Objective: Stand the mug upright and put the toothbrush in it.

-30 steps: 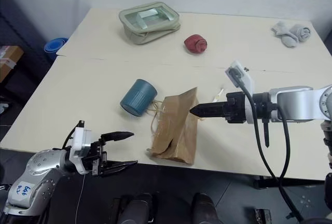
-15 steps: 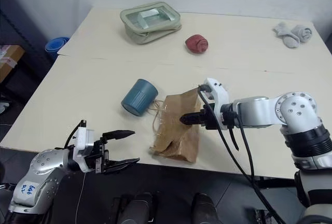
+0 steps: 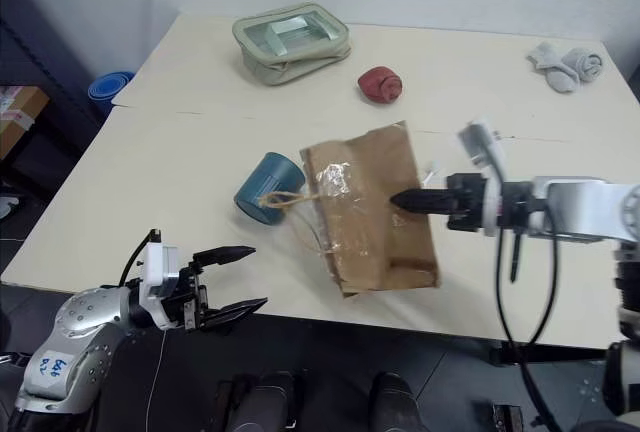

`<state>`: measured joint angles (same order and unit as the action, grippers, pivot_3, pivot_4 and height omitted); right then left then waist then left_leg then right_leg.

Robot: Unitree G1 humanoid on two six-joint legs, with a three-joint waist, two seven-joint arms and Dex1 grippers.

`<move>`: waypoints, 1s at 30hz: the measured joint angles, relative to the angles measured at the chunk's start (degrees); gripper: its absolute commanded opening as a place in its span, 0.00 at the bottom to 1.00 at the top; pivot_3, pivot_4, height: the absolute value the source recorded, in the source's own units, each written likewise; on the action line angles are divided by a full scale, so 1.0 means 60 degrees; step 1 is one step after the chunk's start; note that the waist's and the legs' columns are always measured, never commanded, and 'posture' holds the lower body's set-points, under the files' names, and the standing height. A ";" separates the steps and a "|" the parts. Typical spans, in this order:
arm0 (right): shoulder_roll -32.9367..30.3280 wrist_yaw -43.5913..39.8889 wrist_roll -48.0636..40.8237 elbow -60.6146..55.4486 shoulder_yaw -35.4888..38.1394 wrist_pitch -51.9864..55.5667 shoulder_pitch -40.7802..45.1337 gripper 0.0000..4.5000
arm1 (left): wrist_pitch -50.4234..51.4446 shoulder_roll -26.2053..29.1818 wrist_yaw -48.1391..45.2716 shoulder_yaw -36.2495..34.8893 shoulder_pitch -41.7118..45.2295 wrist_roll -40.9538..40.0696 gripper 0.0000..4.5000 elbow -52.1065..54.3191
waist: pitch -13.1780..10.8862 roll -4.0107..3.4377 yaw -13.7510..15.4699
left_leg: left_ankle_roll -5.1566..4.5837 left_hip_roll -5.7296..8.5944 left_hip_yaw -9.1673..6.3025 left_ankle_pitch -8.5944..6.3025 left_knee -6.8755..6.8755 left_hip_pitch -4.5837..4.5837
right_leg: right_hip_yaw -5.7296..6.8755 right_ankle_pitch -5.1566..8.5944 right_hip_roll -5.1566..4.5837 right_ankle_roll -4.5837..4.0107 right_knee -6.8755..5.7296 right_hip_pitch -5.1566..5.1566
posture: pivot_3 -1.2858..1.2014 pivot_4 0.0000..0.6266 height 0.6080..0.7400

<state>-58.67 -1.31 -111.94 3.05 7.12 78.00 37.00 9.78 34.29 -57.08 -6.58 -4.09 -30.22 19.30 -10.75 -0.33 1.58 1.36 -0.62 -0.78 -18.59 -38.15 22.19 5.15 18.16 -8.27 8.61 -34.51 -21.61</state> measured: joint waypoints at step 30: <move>-0.2092 -0.8413 1.4072 0.7233 -0.1056 -0.8834 0.1078 0.79 | 0.0867 0.0120 0.0139 -0.1488 0.0244 -0.1310 1.00 -0.0212 | -0.0011 -0.0043 -0.0030 | -0.0013 -0.0002 0.0210 -0.0007 0.0013 0.0008 | -0.0118 -0.0005 -0.0013 0.0011 -0.0058 -0.0141 | 0.52 0.24 1.00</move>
<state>-71.23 -51.78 -27.51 46.45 0.79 24.99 43.47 14.99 35.01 -56.25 -15.51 -2.62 -38.07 18.03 -10.82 -0.59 1.40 1.28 -0.63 0.48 -18.63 -38.07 22.24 4.45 18.12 -8.35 8.68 -34.86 -22.45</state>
